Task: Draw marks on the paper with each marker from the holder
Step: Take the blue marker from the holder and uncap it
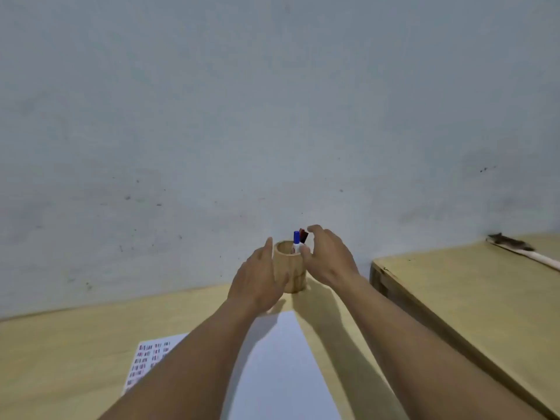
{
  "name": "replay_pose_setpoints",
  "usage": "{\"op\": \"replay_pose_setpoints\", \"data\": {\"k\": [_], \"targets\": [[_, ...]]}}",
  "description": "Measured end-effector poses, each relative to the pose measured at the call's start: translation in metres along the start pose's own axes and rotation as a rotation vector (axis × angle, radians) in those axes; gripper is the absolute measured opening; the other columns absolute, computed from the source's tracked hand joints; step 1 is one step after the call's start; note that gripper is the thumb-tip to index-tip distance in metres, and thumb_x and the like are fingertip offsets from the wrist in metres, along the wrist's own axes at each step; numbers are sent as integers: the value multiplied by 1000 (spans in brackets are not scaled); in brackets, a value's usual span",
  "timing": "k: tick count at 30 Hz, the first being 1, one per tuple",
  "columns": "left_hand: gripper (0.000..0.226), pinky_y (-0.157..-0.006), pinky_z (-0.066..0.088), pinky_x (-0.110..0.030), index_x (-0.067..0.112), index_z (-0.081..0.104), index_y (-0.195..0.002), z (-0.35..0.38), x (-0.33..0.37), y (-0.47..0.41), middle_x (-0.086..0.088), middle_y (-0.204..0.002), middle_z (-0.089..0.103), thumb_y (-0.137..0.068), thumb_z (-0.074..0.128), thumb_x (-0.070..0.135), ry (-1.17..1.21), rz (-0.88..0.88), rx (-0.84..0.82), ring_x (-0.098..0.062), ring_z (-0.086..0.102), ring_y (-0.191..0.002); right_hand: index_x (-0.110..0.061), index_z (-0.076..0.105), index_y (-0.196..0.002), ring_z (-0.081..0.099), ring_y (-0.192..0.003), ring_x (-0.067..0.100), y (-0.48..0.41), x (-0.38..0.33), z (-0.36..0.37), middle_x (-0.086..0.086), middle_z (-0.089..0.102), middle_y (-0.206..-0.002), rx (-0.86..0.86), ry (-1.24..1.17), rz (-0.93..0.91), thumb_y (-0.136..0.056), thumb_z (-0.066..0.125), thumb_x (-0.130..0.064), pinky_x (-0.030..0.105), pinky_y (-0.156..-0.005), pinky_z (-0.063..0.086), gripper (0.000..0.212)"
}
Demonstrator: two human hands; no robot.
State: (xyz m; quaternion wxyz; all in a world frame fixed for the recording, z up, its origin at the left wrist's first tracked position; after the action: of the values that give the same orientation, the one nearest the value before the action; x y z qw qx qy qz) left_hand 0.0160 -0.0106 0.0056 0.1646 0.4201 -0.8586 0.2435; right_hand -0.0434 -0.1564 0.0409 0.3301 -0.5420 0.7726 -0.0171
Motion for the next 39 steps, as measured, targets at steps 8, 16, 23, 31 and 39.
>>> {"op": "replay_pose_setpoints", "data": {"k": [8,16,23,31,39], "targets": [[43,-65,48,-29,41,51,-106,34,3,-30,16,-93,65,-70,48,65,372,-103,45,-2,62,-83,-19,67,-107,66,-90,24,-27,18,37,2,69,-95,36,-117,107,-93,56,-42,41,-78,55,29],[25,-80,56,-37,40,49,-95,46,1,-33,17,-87,61,-76,44,55,470,-164,70,-12,63,-86,-21,76,-88,67,-77,21,-39,23,51,-4,72,-79,46,-115,167,-93,57,-35,34,-68,55,24],[32,-81,56,-38,27,55,-119,51,-7,-39,4,-107,69,-90,58,40,423,-175,75,-18,64,-95,-18,76,-85,66,-77,22,-44,18,53,-4,73,-82,80,-80,187,-89,61,-43,28,-59,43,29],[53,-85,58,-42,26,53,-133,57,-15,-43,6,-111,70,-82,67,20,408,-192,72,-19,66,-100,-25,81,-96,68,-85,22,-54,11,56,-6,76,-94,32,-42,144,-86,65,-47,28,-64,47,29],[61,-84,57,-31,32,56,-130,61,-23,-48,13,-109,69,-78,62,2,493,-186,83,-10,65,-99,-22,79,-91,67,-83,23,-66,3,61,-4,74,-94,-82,-31,110,-85,59,-32,32,-72,54,23]]}}
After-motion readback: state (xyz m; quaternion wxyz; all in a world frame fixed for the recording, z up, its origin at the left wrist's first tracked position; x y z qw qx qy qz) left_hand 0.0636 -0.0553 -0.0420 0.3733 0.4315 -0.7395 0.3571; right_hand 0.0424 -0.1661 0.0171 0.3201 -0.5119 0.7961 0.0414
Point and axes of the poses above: each hand's wrist, its own y-axis away from the middle knuckle, its own z-axis out of the palm, x = y × z, the point moved 2 cm from there along -y, towards the middle knuckle
